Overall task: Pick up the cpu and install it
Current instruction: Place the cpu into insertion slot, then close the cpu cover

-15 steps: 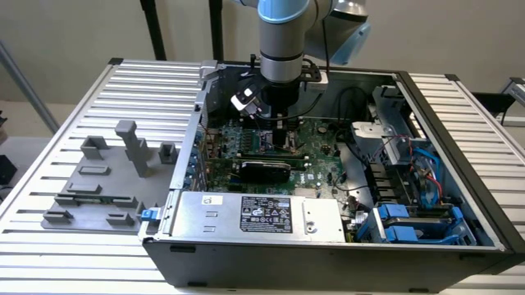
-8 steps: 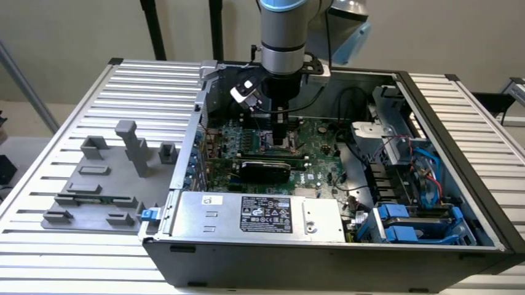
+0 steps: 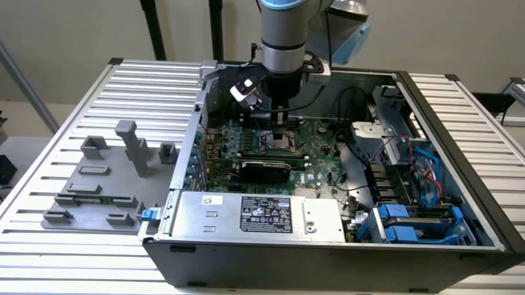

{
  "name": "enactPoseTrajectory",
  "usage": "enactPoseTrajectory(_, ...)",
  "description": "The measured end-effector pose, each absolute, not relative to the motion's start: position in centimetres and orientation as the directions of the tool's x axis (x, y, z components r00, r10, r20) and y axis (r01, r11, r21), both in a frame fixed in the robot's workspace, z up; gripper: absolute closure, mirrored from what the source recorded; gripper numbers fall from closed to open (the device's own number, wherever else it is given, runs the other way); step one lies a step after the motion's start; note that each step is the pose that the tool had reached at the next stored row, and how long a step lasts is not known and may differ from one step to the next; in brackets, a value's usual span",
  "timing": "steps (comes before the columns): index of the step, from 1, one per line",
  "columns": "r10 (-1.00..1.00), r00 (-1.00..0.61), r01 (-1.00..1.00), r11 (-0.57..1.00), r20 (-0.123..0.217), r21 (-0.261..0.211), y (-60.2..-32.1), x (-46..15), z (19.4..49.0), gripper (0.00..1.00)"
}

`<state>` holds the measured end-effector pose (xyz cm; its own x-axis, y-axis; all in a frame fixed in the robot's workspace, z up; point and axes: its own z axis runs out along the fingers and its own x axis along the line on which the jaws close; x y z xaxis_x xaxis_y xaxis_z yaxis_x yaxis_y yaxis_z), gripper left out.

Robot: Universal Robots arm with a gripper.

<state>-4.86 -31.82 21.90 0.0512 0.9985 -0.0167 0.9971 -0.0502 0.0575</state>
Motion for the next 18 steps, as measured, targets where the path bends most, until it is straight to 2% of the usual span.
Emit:
enactPoseTrajectory(1,0.999,0.051,0.997,-0.050,-0.017,0.057,-31.82,-4.86,21.90,0.82)
enactPoseTrajectory(2,0.999,0.051,0.997,-0.050,-0.017,0.057,-31.82,-4.86,21.90,0.82)
enactPoseTrajectory(3,0.999,0.051,0.997,-0.050,-0.017,0.058,-31.82,-4.86,21.90,0.87)
enactPoseTrajectory(18,0.999,0.051,0.997,-0.050,-0.017,0.057,-31.82,-4.86,21.90,0.89)
